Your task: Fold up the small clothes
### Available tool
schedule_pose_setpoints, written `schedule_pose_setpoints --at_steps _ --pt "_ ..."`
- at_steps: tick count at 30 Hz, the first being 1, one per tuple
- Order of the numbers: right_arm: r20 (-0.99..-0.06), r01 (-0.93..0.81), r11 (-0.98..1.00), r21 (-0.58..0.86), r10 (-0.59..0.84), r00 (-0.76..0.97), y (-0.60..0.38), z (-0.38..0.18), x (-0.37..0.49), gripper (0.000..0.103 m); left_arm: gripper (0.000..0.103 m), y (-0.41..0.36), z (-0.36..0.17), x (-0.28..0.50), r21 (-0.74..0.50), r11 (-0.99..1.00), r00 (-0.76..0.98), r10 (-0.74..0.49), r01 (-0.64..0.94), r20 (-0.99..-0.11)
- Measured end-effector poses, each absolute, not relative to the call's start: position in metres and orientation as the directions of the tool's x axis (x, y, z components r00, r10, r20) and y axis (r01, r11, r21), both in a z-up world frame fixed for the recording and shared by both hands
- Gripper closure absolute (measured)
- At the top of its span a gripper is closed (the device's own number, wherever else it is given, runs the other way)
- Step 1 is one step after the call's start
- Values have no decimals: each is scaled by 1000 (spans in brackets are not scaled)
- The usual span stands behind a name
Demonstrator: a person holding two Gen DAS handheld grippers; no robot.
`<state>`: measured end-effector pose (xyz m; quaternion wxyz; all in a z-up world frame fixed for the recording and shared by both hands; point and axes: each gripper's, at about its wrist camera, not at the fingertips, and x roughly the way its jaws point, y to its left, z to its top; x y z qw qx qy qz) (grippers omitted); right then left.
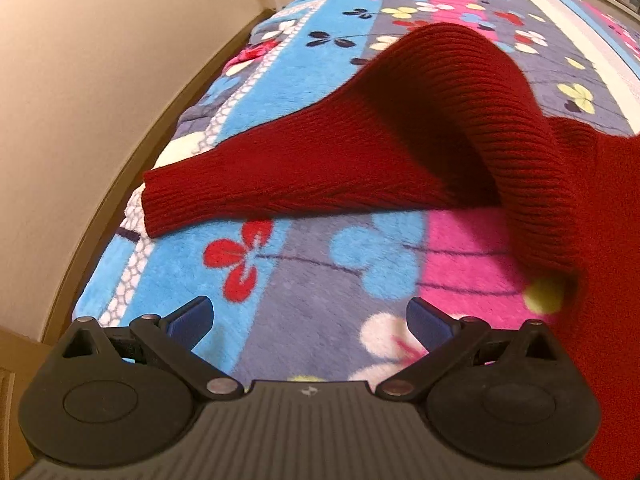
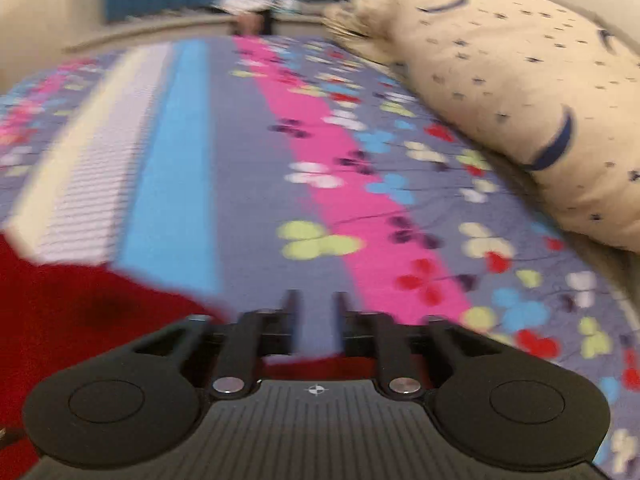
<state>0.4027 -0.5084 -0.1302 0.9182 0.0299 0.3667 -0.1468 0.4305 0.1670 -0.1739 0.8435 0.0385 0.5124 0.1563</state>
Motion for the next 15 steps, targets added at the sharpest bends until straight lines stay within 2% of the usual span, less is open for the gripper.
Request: schedule_pose_setpoints --at_steps 1,7,8,12,15 --pt "-676 274 960 -59 -241 696 -502 -128 393 41 0 171 -175 432 224 946 423 306 -234 -853" --pt "-677 251 960 129 -100 729 -456 -124 323 41 0 234 -181 443 133 888 382 320 -441 -867" --pt "-683 250 959 136 -92 725 -445 -123 309 41 0 250 -182 445 92 868 379 306 -488 -873" --pt "-711 295 943 152 -102 695 -422 -131 263 41 0 307 -184 453 -256 742 468 88 -620 -879" --pt "-735 355 915 190 -107 670 -409 -136 239 41 0 319 -184 466 -336 676 514 74 -656 -855"
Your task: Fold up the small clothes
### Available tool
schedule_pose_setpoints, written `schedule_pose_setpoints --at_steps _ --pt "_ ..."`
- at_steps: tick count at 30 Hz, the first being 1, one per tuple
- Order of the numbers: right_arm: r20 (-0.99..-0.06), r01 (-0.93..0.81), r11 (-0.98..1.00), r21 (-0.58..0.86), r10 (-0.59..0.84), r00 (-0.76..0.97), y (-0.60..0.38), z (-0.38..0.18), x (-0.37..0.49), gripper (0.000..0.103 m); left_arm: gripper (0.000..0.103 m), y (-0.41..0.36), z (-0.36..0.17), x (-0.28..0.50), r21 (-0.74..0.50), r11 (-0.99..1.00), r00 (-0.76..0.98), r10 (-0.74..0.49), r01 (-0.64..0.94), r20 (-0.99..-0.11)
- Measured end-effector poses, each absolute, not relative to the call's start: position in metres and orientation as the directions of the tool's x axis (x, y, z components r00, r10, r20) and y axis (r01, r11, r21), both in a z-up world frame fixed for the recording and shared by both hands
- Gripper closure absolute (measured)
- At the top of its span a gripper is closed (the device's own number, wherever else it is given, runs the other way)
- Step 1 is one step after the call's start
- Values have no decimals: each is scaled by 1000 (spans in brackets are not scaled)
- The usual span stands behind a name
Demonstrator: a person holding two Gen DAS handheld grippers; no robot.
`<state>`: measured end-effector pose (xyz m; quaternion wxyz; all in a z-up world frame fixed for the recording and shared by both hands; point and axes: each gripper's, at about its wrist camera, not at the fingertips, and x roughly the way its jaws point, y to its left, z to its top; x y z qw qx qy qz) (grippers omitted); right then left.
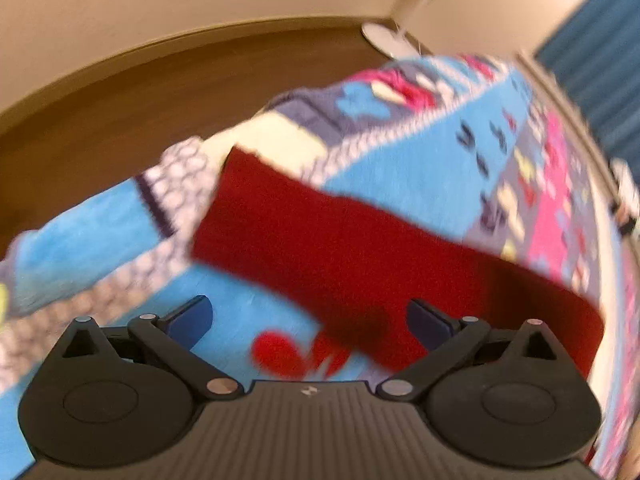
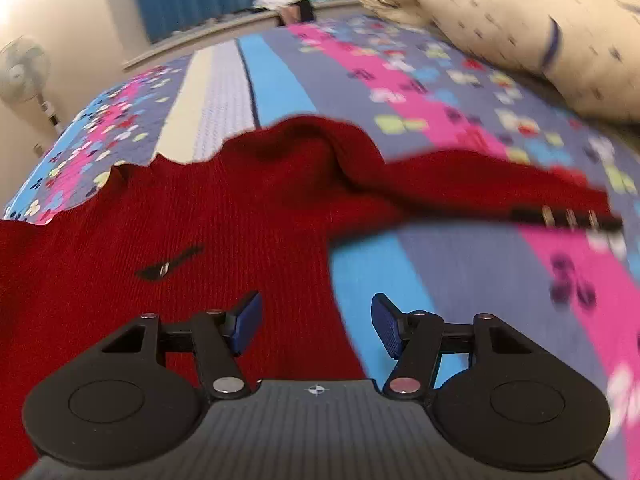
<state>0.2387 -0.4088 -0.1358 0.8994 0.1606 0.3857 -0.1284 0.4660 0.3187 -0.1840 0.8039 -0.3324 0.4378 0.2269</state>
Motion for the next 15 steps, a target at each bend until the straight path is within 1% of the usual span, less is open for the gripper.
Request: schedule_pose_setpoints --at_steps 1,2,3,4,5,7,10,12,13,15 --pt "-740 368 908 199 -107 664 -405 -139 234 41 2 319 -184 472 -351 665 525 72 -659 -848" --pt "-751 375 905 202 -102 652 -401 -141 231 41 7 319 -183 478 -356 656 530 80 -665 -844" --pt "-759 375 907 194 -103 643 -396 -142 229 41 32 320 -181 483 -346 648 528 102 -679 -843" --pt "-764 372 910 181 -108 636 -391 -142 227 41 84 321 -178 488 -328 652 523 124 -684 -843" --pt "-765 362 917 166 -112 634 -386 -139 227 41 89 323 -176 494 -310 663 508 124 -681 -852" --pt "-752 343 928 145 -122 647 -378 -132 225 41 93 331 -162 493 -300 659 504 139 -690 -852" --pt "-725 324 935 140 -126 677 -370 -120 227 41 93 347 -121 478 -222 697 538 273 -682 -798" --pt "-710 314 934 167 -107 696 -369 -117 229 41 93 370 -93 465 -200 690 554 337 -695 -761" --pt "-708 310 934 177 -98 699 -368 -118 230 41 93 379 -82 460 -200 685 558 350 -700 -752" --pt "-716 311 930 198 -80 694 -368 -124 233 41 93 394 -72 458 -249 683 569 291 -686 -770"
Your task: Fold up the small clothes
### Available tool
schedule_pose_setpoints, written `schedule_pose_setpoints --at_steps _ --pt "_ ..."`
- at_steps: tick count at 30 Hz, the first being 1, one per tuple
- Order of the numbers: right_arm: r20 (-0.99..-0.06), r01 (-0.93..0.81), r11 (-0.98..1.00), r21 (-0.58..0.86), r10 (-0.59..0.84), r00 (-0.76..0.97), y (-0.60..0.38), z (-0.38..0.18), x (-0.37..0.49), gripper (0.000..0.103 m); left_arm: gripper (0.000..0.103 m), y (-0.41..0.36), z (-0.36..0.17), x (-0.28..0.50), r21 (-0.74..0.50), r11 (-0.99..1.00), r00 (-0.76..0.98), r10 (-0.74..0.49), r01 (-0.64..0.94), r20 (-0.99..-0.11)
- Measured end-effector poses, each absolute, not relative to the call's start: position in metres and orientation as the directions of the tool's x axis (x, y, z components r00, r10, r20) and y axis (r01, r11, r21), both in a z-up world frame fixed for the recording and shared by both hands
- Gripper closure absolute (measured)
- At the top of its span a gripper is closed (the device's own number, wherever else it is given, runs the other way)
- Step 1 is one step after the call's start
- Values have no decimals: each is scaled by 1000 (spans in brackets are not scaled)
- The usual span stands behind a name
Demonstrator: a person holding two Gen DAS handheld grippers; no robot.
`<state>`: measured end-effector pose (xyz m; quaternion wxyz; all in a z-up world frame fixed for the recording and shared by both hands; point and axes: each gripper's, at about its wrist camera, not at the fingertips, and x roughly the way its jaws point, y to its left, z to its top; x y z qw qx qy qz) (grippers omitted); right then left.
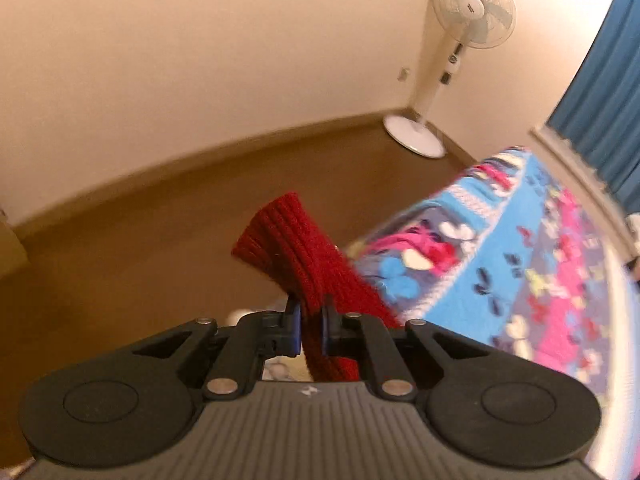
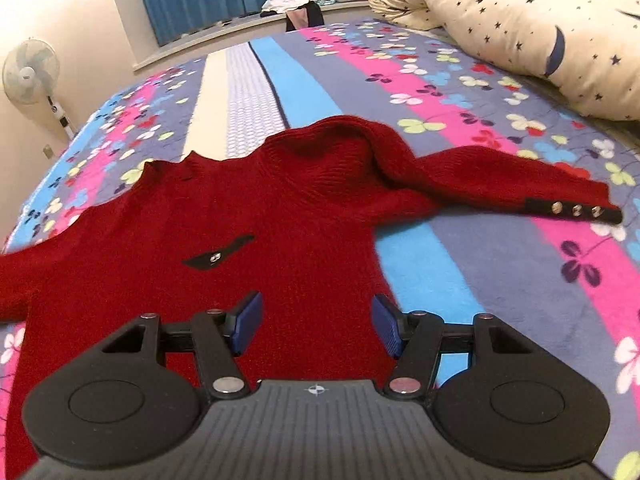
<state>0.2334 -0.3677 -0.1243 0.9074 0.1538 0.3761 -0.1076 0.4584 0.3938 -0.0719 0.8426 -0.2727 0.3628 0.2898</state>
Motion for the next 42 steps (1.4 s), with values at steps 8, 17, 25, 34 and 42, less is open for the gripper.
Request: schedule_pose_setpoints --at_steps 8,17,25,34,42 --pt "-718 358 883 302 -36 695 -379 -148 227 41 94 305 -50 486 -134 794 580 305 -593 -756" --pt "-605 344 839 422 -22 796 -403 -168 225 41 93 38 28 509 -223 970 769 -74 -91 -634" --pt "-542 378 735 562 -18 840 -449 -200 212 41 6 -217 -82 472 -301 906 455 -412 297 -790" --pt "-477 371 648 665 -13 879 -477 -202 218 40 2 -88 -149 454 -167 986 561 -149 20 -814" --pt "-477 333 696 636 14 879 -459 -204 227 40 2 1 -195 520 77 979 504 165 -191 -848"
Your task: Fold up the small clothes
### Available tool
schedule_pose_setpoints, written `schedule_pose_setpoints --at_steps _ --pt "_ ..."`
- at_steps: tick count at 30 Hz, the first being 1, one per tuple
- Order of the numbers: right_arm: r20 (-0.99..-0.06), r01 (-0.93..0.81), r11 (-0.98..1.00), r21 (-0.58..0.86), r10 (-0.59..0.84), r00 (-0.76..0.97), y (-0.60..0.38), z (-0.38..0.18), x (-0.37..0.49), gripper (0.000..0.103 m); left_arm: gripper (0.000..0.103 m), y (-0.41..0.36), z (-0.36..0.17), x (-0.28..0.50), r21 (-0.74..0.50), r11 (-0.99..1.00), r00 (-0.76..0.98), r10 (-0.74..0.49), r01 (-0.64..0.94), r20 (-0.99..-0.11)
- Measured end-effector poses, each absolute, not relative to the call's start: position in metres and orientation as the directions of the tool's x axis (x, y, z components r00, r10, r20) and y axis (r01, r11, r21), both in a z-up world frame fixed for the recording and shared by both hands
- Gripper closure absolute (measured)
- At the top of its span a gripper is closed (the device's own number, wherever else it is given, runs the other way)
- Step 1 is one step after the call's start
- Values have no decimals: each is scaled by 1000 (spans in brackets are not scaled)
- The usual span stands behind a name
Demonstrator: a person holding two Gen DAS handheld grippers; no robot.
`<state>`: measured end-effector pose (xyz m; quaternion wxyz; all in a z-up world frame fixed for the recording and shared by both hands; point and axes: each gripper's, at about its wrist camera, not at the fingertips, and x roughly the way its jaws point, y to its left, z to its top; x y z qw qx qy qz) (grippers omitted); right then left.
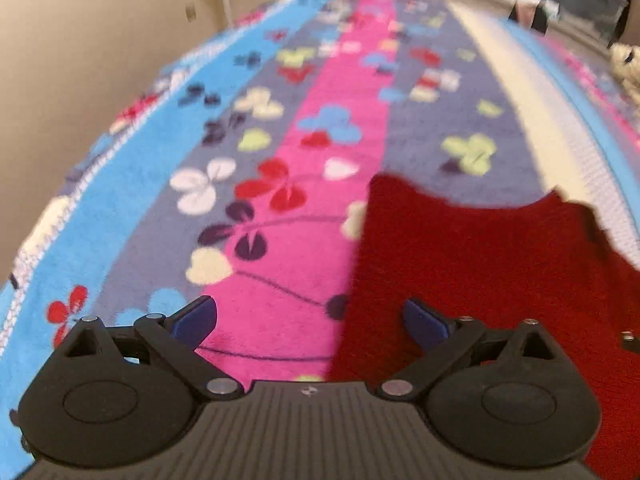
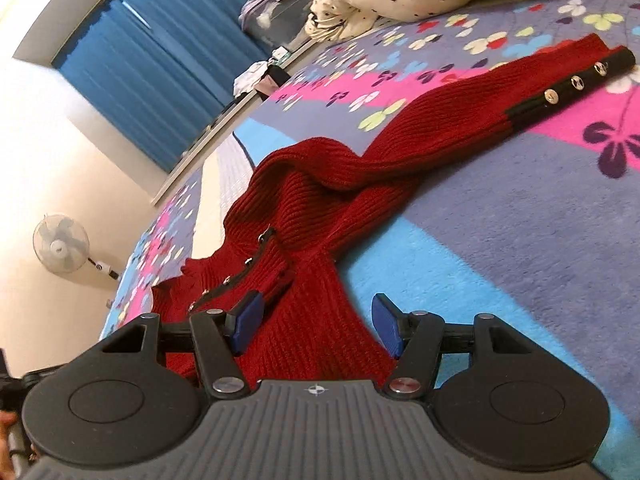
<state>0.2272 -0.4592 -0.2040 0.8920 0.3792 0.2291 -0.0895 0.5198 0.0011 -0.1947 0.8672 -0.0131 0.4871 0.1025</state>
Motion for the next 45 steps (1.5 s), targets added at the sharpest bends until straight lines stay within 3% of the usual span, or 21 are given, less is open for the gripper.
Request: schedule_pose_setpoints --at_steps 3,5,6,13,17,23,28,32,34,36,40,42,44,45 --pt "-485 342 699 628 7 875 -459 -206 229 40 3 12 -208 528 90 978 493 173 -189 -852" --pt "-486 342 700 627 9 874 -459 -207 230 40 2 10 -219 532 253 947 496 319 -196 -808" --pt "-487 340 703 624 9 873 -459 -208 230 40 1 9 -214 533 279 940 487 339 -194 -805" --pt "-471 323 703 633 20 882 -461 -207 229 40 0 19 -192 517 210 955 499 290 -210 -817" --pt "-453 306 699 646 30 891 -460 -203 227 40 0 -3 -170 483 153 980 553 198 -127 -810" --pt "-482 325 670 668 56 874 -464 -206 228 38 0 -34 -208 477 299 954 473 261 5 -842" --pt "-456 403 646 648 -94 885 -484 -191 212 38 0 -19 -168 469 198 975 476 221 -100 -851" --pt "-484 603 665 442 -389 784 -518 -174 198 31 0 -5 -126 446 142 983 527 182 -115 -830" --pt "-519 664 664 345 -455 724 -551 -174 203 24 0 1 -112 435 95 986 521 155 -140 -840" --pt "-541 646 731 220 -460 705 -577 -178 221 14 0 3 -106 428 41 985 514 122 -165 -849" --pt "-628 422 884 -201 -447 637 -585 -206 262 11 0 -4 -119 422 -16 981 459 77 -195 -885" --pt "-570 373 873 -315 -488 661 -579 -216 272 9 0 -12 -127 425 2 981 429 88 -195 -899" --pt "-538 398 861 -317 -509 671 -583 -216 286 13 0 -16 -132 426 40 978 410 123 -205 -904" --pt "-548 393 876 -280 -482 684 -588 -214 291 43 0 -16 -133 428 48 976 407 133 -212 -903"
